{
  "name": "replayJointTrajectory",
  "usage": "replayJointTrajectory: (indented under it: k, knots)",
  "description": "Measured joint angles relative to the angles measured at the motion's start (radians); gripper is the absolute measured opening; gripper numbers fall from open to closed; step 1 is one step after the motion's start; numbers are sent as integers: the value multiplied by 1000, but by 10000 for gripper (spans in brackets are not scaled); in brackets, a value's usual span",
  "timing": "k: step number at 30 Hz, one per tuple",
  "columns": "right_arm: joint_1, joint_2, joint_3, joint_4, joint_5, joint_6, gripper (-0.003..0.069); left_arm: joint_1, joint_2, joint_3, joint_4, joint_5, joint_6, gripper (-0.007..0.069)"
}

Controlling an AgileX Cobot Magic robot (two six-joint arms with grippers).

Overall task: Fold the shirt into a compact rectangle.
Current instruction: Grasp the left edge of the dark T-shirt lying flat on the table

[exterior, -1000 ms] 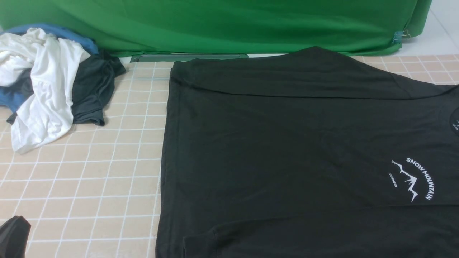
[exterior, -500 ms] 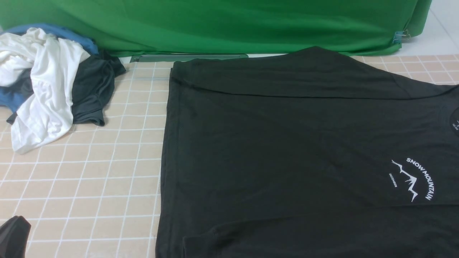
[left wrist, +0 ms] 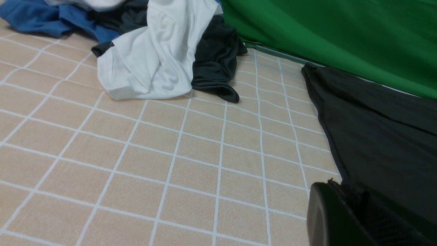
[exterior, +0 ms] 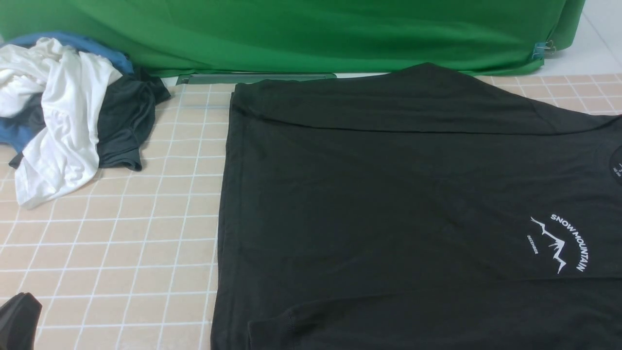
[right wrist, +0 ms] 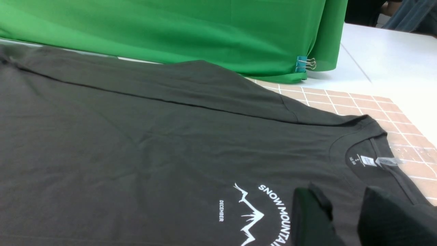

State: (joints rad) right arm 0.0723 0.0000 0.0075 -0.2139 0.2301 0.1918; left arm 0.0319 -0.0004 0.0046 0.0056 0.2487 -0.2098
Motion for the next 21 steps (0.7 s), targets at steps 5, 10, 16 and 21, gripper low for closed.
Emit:
replayJointTrajectory:
  k: [5, 10, 16, 21]
  knots:
    - [0, 0, 0, 0, 0, -5, 239, 0, 0, 0, 0, 0, 1, 18]
    - [0, 0, 0, 0, 0, -6, 237, 0, 0, 0, 1, 0, 1, 18]
    - [0, 0, 0, 0, 0, -8, 238, 0, 0, 0, 1, -23, 1, 18]
    - [0, 0, 0, 31, -24, 27, 238, 0, 0, 0, -121, -99, -78, 18]
